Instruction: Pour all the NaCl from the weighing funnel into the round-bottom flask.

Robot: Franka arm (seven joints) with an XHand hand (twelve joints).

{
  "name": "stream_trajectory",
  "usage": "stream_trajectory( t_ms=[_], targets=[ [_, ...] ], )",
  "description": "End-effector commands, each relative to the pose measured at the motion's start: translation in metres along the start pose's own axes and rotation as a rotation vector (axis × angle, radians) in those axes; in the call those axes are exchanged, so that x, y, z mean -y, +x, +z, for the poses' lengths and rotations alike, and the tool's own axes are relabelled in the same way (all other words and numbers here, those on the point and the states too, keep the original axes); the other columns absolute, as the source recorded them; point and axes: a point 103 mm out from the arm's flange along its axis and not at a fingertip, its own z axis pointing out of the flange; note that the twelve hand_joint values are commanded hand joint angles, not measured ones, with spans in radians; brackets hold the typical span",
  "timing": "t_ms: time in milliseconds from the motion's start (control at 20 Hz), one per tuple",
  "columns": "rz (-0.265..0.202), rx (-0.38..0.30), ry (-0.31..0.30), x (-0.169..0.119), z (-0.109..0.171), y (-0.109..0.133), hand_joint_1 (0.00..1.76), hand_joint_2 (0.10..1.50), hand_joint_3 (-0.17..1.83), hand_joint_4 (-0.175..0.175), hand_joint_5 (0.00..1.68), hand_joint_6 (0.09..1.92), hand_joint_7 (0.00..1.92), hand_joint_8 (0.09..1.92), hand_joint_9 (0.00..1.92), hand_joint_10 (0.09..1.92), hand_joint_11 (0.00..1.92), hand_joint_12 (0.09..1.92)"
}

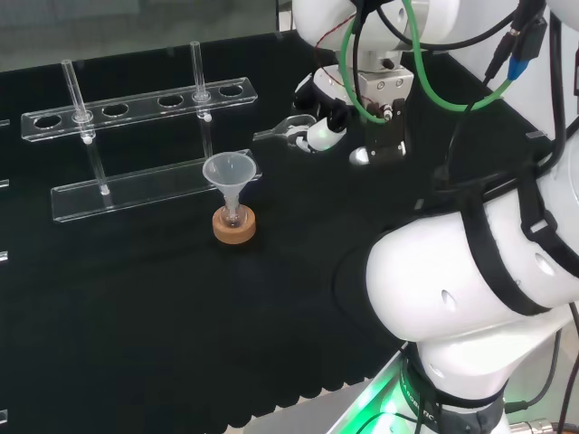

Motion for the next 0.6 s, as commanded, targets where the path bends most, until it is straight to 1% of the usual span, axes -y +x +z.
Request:
stream_trajectory(
  t_ms=[50,200,300,600],
  targets=[
    [-0.01,0.012,0.02,-0.006,0.008,0.008,1.08,0.72,0.65,0.175,1.14,0.91,0.59,0.66,0.94,0.39,0.77,1.08],
    [-0.02,0.021,0.028,-0.01,0.009,0.011,1.08,0.72,0.65,0.175,1.14,0.91,0.59,0.66,0.94,0.39,0.77,1.08],
    [-0.017,0.036,0.041,-0.012,0.011,0.013,1.08,0.72,0.65,0.175,1.14,0.9,0.59,0.66,0.94,0.38,0.77,1.08],
    [-0.028,0.106,0.068,-0.019,0.016,0.019,1.08,0.72,0.65,0.175,1.14,0.9,0.59,0.66,0.94,0.38,0.77,1.07]
  ],
)
